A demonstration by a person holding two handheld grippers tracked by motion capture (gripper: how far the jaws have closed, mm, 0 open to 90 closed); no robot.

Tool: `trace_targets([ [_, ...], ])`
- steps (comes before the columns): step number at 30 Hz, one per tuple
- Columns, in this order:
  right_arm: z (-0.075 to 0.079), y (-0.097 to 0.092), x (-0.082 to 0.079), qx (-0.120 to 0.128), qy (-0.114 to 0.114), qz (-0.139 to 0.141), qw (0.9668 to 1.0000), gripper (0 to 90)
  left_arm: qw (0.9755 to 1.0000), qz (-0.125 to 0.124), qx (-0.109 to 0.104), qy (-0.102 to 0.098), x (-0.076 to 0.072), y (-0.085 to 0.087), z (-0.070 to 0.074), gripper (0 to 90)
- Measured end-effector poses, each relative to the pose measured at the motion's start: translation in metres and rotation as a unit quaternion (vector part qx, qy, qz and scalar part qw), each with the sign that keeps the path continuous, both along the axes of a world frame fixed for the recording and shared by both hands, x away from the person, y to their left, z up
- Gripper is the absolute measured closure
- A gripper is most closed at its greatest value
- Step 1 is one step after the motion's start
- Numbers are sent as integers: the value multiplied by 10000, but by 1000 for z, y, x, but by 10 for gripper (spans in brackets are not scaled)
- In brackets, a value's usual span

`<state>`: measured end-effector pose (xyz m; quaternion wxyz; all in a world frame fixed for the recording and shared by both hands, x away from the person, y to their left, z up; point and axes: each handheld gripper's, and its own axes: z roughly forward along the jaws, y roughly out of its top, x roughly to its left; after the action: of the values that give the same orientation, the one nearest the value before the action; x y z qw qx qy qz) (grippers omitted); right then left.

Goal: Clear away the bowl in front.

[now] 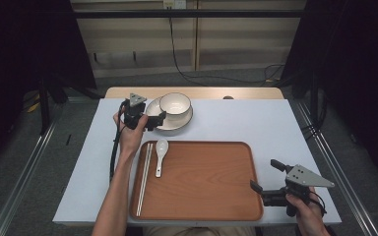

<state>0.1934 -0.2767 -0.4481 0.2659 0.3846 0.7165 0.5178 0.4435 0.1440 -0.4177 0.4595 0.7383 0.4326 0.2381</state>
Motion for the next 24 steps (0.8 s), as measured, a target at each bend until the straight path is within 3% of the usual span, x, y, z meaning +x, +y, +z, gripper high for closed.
trace_targets([
  [4, 0, 0, 0, 11, 12, -4, 10000, 7, 10000, 10, 48, 84, 11, -2, -4, 53],
  [6, 0, 0, 0, 25, 12, -17, 10000, 7, 9997, 135, 142, 114, 16, -5, -5, 61],
  [8, 0, 0, 0, 16, 0, -20, 10000, 7, 9998, 87, 111, 130, 21, -8, -6, 84],
  [10, 0, -1, 0, 14, 1, -20, 10000, 7, 9994, 106, 276, 154, 28, -11, -7, 86],
  [12, -1, -1, 0, 15, 23, -42, 10000, 7, 9996, 89, 178, 192, 33, -13, -8, 93],
  [14, 0, -1, -1, 26, 44, -26, 10000, 7, 9994, 85, 284, 165, 37, -14, -9, 85],
  [15, -1, -1, 0, 31, 28, -32, 10000, 7, 9993, 129, 281, 217, 40, -14, -9, 86],
  [18, -1, -2, 0, 48, 28, -35, 10000, 7, 9995, 55, -51, 321, 47, -12, -12, 86],
  [19, -1, -2, 0, 52, 24, -38, 10000, 7, 9994, 41, -56, 346, 49, -11, -13, 99],
  [21, -1, -2, 0, 42, 19, -46, 10000, 7, 9992, 190, 229, 276, 52, -16, -14, 104],
  [24, -1, -2, -1, 58, 22, -31, 10000, 7, 9984, 311, 416, 235, 57, -20, -16, 147],
])
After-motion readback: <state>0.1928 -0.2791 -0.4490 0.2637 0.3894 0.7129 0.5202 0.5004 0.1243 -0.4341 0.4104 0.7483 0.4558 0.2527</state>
